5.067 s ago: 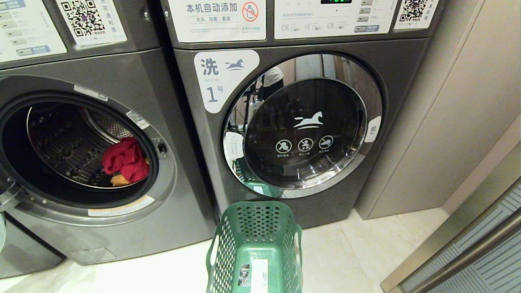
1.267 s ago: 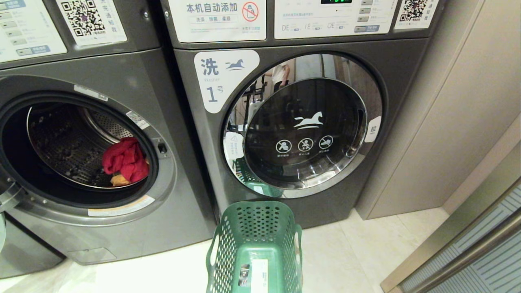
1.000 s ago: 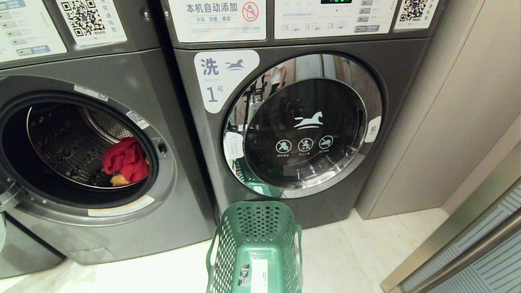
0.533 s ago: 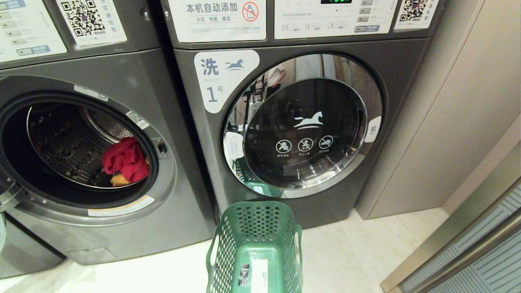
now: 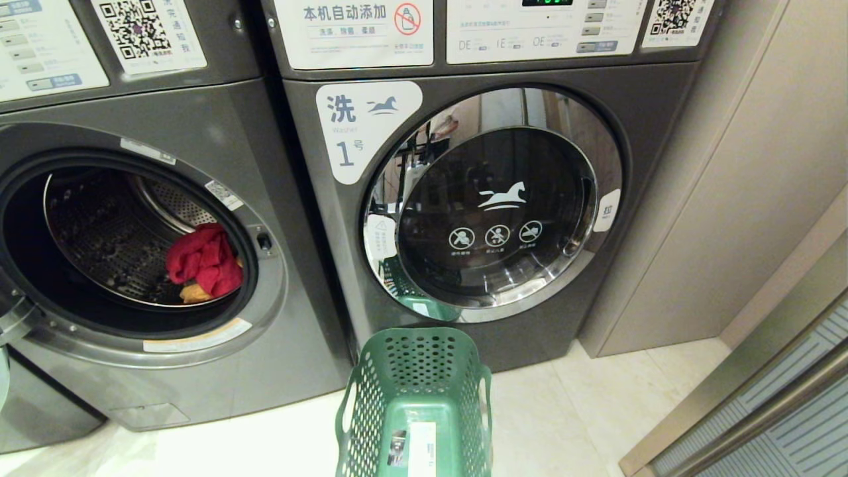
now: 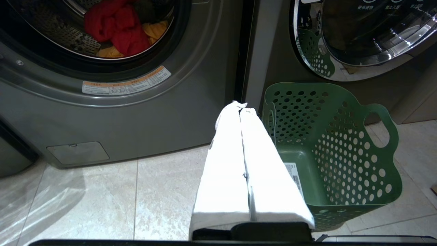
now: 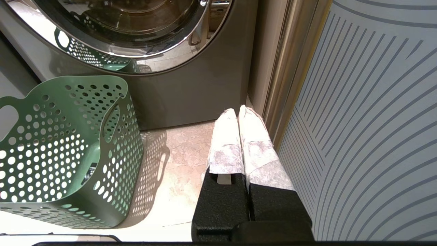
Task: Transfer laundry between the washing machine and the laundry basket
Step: Pick a cloth and place it into the basket
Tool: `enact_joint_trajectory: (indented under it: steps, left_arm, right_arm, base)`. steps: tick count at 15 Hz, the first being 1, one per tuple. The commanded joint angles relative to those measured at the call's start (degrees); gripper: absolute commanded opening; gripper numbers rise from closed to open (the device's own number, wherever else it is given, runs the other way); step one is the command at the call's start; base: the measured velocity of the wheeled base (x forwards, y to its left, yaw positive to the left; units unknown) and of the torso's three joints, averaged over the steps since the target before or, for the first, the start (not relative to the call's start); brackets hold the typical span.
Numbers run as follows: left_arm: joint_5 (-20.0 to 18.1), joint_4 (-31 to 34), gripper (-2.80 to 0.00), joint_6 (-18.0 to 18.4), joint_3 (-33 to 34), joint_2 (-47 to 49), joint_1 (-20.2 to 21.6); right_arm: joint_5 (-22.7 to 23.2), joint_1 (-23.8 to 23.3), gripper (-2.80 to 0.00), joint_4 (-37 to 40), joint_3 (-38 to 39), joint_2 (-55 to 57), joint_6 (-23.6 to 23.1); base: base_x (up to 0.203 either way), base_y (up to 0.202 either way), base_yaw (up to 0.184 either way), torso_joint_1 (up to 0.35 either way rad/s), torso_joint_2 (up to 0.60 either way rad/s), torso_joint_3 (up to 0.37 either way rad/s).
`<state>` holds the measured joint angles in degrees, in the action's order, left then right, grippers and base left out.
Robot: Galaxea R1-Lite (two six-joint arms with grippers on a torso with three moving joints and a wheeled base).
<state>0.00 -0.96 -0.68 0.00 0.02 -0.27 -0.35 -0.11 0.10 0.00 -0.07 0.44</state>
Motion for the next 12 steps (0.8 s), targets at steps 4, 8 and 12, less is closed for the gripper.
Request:
enact_joint_trajectory:
  steps: [4,8,12]
  left_arm:
    - [0.00,-0.02,-2.80,-0.02,0.17,-0.02,0.00]
    - [0.00,-0.09,-2.80,-0.02,0.17,-0.02,0.00]
    - [0.09,-0.62,-2.80,-0.02,0.26,-0.02,0.00]
  right_arm:
    - [0.07,-0.01,-2.80,-0.01,0.00,0.07,0.00]
    - [0.08,-0.05,-2.80,0.01,0.00,0.07,-0.18]
    - [-0.88,0.02,-2.80,-0.01,0.00,0.07,1.14]
  base:
    - [0.000,0.000,0.000,0.000,0.00,0.000]
    - [0.000,0.000,0.000,0.000,0.00,0.000]
    - [0.000,0.000,0.000,0.000,0.00,0.000]
